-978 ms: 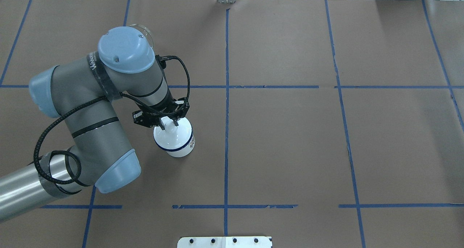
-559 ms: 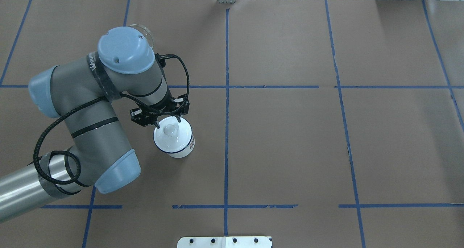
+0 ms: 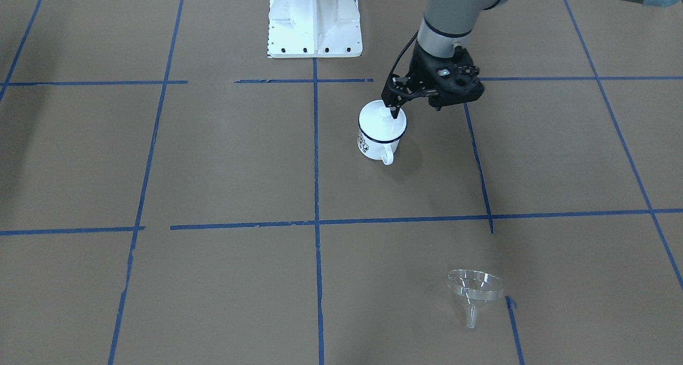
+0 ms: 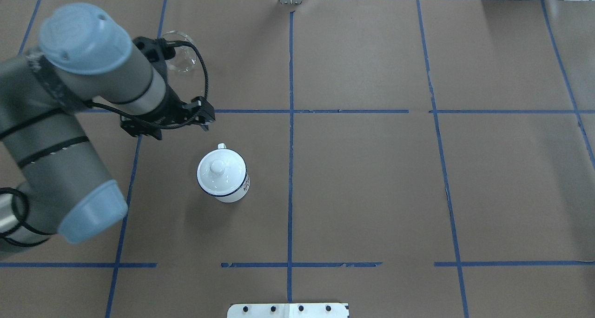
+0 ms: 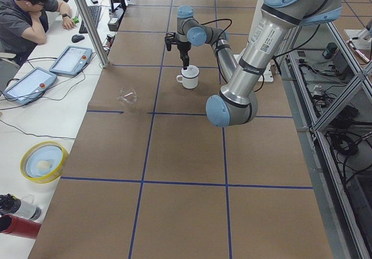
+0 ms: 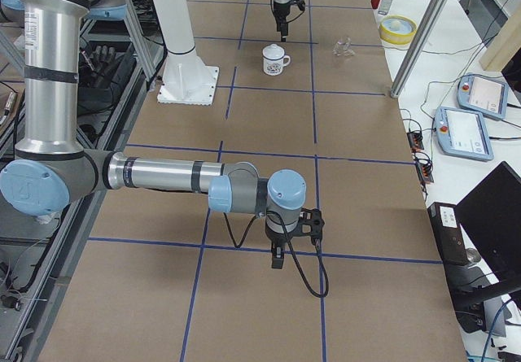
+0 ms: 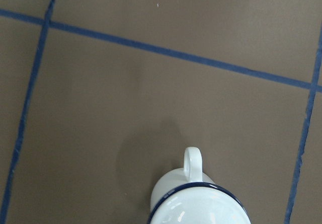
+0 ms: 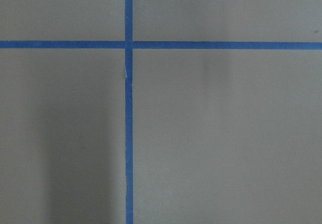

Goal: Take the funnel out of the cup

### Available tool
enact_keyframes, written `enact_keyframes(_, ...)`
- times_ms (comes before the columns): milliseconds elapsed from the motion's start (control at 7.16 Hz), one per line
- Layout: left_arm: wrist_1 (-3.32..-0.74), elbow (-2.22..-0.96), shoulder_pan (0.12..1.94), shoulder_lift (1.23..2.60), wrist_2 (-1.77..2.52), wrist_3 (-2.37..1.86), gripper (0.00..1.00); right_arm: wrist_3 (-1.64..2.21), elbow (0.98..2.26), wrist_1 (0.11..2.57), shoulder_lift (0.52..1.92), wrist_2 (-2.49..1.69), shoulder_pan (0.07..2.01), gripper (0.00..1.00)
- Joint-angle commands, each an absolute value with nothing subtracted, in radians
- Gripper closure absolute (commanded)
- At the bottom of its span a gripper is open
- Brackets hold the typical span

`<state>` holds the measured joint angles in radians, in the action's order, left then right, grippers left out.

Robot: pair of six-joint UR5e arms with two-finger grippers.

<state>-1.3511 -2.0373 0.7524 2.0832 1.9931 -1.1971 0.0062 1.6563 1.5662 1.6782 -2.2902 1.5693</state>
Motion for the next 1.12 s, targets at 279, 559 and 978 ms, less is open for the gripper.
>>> enact_keyframes(279, -1.559, -2.045, 1.281, 1.652, 2.29, -0.367, 0.0, 0.006, 1.657, 1.566, 1.678, -2.29, 1.569, 0.0)
enact_keyframes(559, -1.575, -1.772, 1.524, 1.545, 2.385, 0.009, 0.0, 0.006, 1.657, 1.566, 1.678, -2.29, 1.569, 0.0)
enact_keyframes(978, -1.585, -1.649, 1.568, 1.436, 2.438, 0.038, 0.0, 0.006, 1.657, 1.566, 1.678, -2.29, 1.569, 0.0)
